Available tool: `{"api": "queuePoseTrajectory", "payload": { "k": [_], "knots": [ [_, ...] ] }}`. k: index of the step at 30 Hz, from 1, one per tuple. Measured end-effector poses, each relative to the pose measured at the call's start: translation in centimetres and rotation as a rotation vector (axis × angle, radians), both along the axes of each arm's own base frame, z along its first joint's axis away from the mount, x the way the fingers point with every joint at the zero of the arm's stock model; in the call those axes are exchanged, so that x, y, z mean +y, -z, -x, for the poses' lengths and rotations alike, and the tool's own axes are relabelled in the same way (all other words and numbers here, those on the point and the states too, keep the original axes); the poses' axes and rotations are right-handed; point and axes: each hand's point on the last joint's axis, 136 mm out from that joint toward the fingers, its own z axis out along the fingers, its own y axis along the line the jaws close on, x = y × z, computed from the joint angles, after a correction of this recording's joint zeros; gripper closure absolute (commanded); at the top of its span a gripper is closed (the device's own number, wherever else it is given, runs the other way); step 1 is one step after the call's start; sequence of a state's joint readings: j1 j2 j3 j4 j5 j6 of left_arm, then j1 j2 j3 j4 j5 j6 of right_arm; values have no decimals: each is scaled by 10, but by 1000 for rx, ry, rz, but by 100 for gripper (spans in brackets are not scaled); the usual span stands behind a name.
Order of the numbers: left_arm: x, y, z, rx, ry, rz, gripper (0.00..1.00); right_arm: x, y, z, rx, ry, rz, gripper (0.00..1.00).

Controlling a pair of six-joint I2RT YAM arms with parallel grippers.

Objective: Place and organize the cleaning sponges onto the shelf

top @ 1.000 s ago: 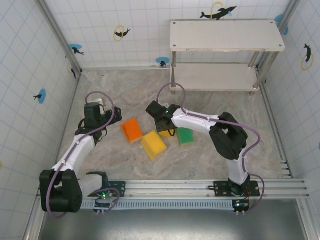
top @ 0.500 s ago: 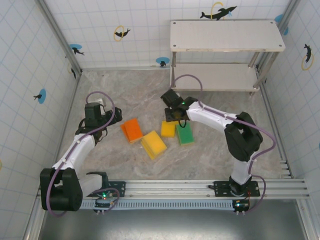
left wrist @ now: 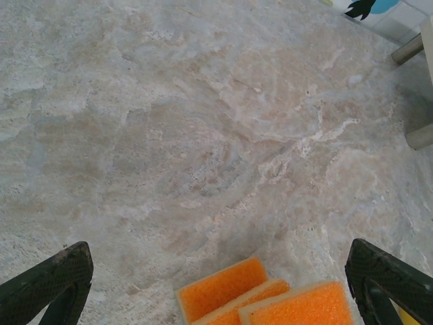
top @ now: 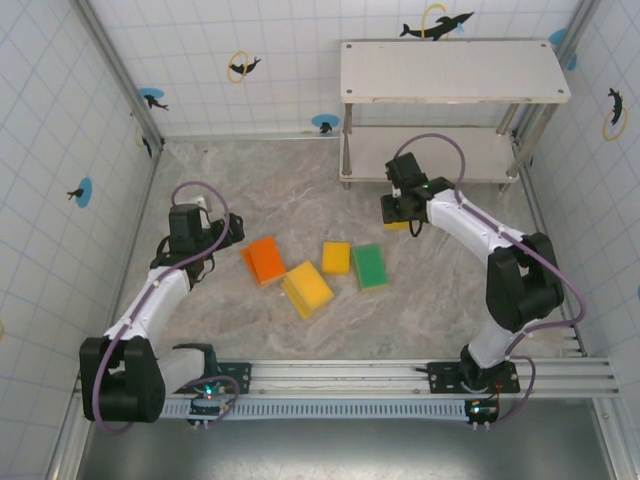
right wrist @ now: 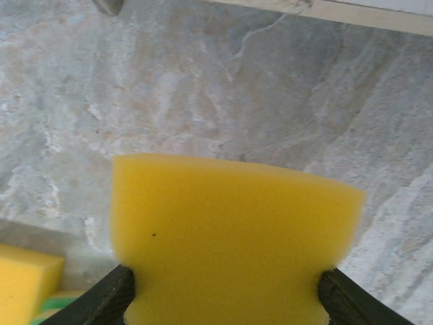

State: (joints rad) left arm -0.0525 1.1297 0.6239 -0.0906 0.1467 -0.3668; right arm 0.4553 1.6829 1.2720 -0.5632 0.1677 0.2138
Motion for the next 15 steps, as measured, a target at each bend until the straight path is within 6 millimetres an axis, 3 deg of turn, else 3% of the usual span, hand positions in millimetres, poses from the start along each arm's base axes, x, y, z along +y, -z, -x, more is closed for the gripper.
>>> {"api": "queuePoseTrajectory", "payload": {
  "k": [6,12,15],
  "knots": [
    [0,-4,3,-6,0,0,3,-25,7,-1,40,23,-1,42],
    [0,-4,3,-4,0,1,2,-42,37,18,128,46,2,41],
    [-1,-5,3,-7,3,4,3,-44,41,21,140,48,-2,41]
  ]
}}
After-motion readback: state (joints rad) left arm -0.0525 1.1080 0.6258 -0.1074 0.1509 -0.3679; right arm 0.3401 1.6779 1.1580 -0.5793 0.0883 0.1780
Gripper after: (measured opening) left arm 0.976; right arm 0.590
